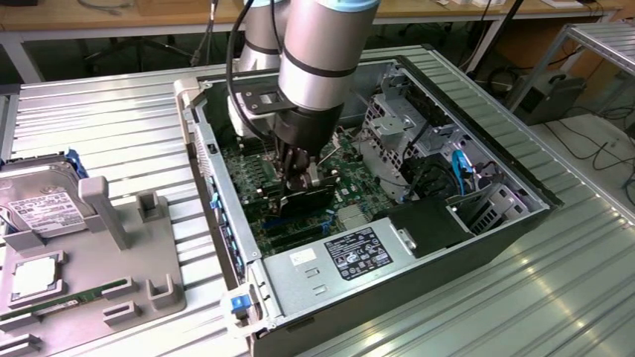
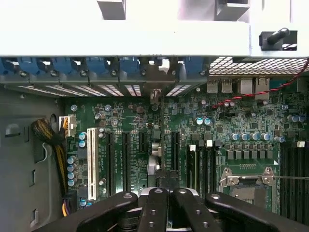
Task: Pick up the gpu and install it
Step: 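Press down on the gpu until it lock into place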
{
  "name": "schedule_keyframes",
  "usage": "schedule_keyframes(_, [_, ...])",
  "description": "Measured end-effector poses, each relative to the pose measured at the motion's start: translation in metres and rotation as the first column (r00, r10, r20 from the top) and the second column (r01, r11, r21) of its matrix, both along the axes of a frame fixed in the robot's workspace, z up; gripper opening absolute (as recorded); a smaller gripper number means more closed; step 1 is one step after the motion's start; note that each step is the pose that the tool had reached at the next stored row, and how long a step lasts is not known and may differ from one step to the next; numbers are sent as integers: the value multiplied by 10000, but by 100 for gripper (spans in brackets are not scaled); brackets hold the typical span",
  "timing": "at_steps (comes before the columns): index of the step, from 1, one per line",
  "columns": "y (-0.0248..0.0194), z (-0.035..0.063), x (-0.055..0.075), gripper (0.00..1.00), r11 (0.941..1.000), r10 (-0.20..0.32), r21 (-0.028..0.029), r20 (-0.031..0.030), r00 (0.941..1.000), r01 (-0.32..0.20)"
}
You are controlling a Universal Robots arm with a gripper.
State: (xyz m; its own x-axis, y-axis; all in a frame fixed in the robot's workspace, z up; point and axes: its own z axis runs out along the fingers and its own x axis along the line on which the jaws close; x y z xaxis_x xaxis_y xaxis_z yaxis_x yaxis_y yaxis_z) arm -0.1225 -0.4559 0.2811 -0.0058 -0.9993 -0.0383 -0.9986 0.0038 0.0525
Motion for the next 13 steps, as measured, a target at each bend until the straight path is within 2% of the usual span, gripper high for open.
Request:
schedule_keyframes(4, [0, -37, -7, 11, 10000, 1, 0, 9, 10000, -1])
schedule_keyframes(8, [0, -84, -9, 11, 10000, 2, 5, 56, 10000, -2])
schedule_keyframes(13, [-1, -83, -38, 11, 10000, 1, -1, 52, 10000, -1])
